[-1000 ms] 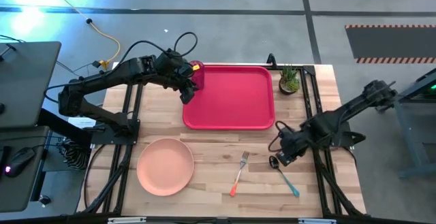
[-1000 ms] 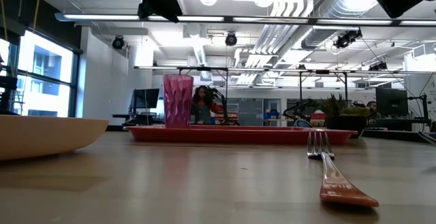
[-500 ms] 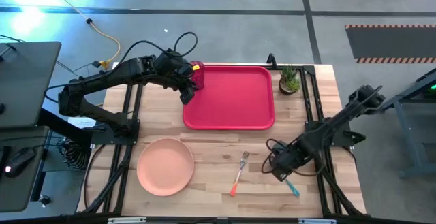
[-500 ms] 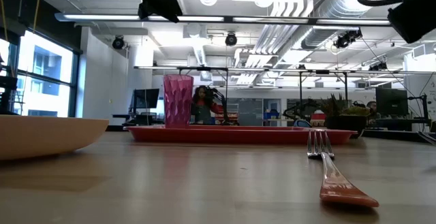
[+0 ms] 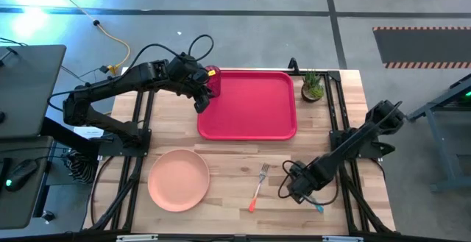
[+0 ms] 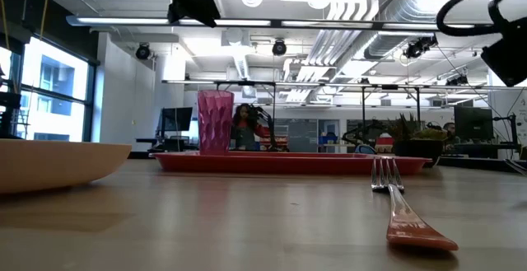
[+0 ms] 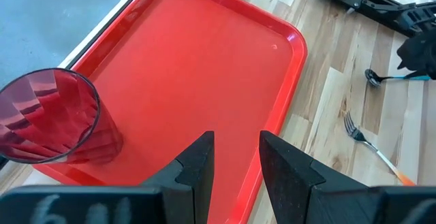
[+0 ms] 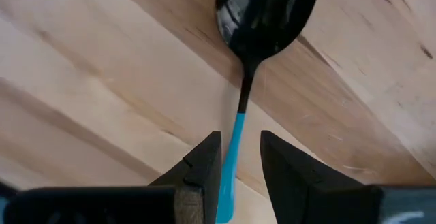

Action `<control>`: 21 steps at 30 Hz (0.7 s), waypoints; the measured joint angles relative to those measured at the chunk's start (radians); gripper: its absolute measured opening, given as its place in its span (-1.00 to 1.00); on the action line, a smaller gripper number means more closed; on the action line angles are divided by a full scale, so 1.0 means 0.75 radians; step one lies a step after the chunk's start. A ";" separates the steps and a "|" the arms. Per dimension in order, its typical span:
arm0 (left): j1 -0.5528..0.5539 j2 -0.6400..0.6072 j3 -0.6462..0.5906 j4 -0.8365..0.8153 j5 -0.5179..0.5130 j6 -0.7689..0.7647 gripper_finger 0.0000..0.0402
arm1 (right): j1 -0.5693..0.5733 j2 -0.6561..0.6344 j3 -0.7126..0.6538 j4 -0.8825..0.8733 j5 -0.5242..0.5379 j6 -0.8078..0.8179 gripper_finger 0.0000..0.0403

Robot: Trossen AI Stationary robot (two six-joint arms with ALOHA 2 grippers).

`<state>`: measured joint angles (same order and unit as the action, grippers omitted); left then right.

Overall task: Pick and place plate/cup/fork/spoon on tray
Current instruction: Put the blue spoon on the right of the red tray

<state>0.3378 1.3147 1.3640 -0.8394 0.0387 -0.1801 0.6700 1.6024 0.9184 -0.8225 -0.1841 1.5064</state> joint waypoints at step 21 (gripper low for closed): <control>0.000 0.000 0.000 -0.001 0.000 0.001 -0.46 | 0.024 0.125 -0.001 0.057 0.012 0.031 -0.57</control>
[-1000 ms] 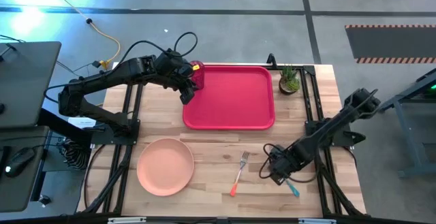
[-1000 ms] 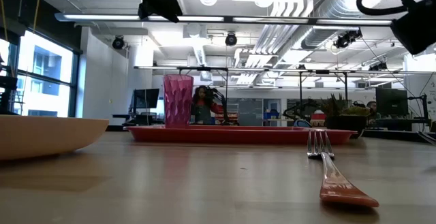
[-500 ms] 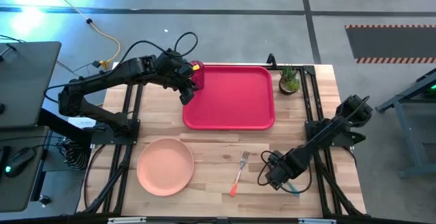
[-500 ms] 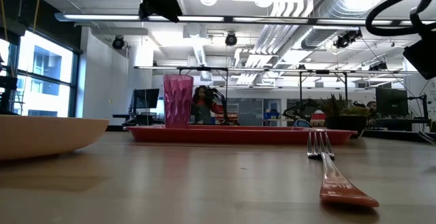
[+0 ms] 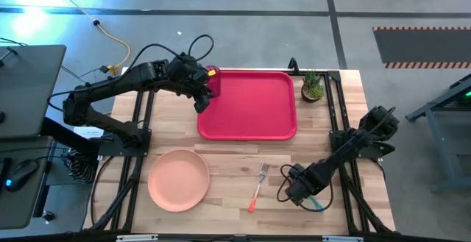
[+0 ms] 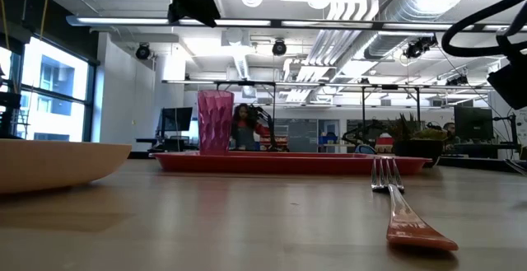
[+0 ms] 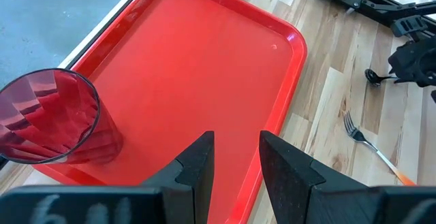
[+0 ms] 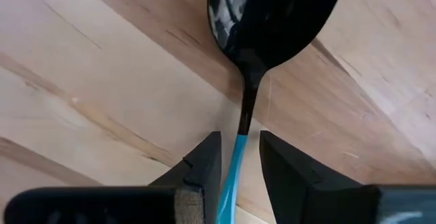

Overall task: Pick and place plate/cup/fork/spoon on tray
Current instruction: Put the blue spoon on the right of the red tray

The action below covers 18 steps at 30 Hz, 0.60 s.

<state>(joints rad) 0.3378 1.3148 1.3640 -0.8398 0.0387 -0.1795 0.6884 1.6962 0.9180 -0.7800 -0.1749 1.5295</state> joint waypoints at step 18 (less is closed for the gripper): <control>0.000 0.000 0.000 0.000 -0.001 0.000 -0.46 | -0.007 -0.002 0.000 0.099 -0.007 0.115 -0.98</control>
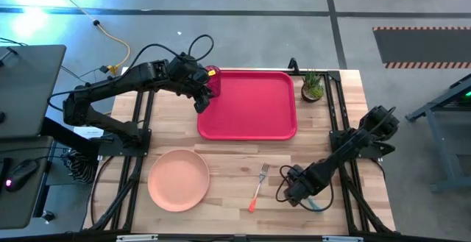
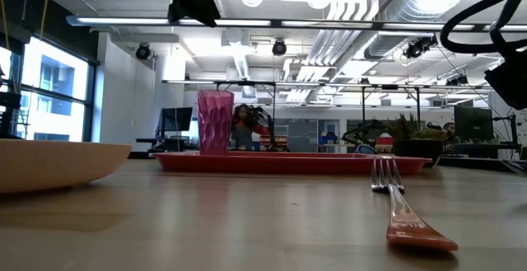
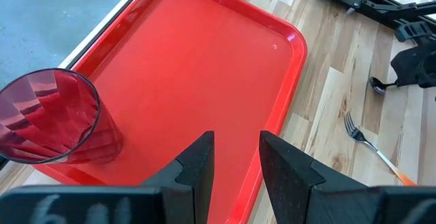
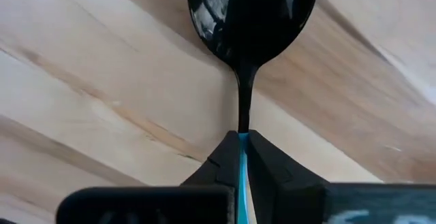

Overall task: Pick and place plate/cup/fork/spoon on tray
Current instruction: Put the blue spoon on the right of the red tray

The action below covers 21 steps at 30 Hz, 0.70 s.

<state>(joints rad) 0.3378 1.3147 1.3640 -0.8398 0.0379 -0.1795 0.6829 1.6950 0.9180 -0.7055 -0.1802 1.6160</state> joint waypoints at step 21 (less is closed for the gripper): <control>0.000 0.000 0.000 -0.001 0.000 0.021 -0.46 | -0.074 -0.376 -0.001 0.199 0.888 0.108 -1.00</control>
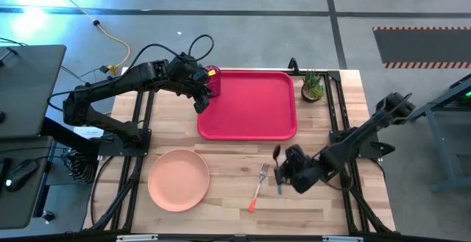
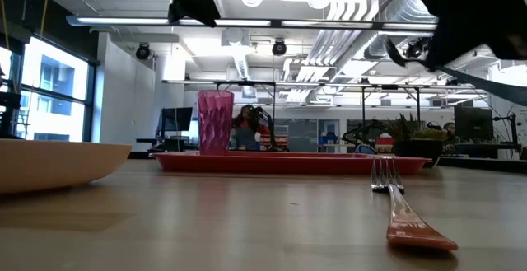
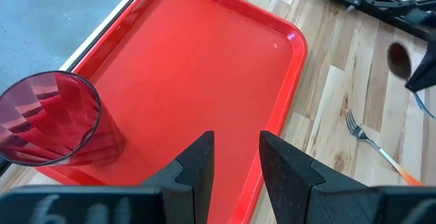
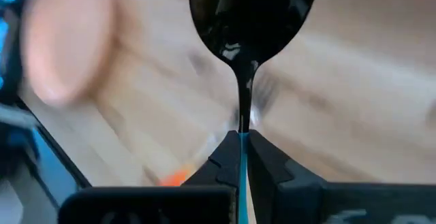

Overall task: Pick and place plate/cup/fork/spoon on tray
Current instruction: Put the blue spoon on the right of the red tray

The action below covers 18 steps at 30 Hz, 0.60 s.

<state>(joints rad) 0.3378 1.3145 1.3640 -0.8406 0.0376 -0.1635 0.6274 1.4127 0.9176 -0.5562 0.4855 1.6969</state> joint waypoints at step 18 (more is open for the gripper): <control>-0.001 0.000 0.001 -0.001 0.000 0.003 -0.46 | -0.398 -0.370 0.000 0.020 0.368 -0.492 -1.00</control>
<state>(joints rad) 0.3374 1.3144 1.3643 -0.8410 0.0376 -0.1616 0.3291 1.1355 0.9176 -0.5415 0.7614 1.3276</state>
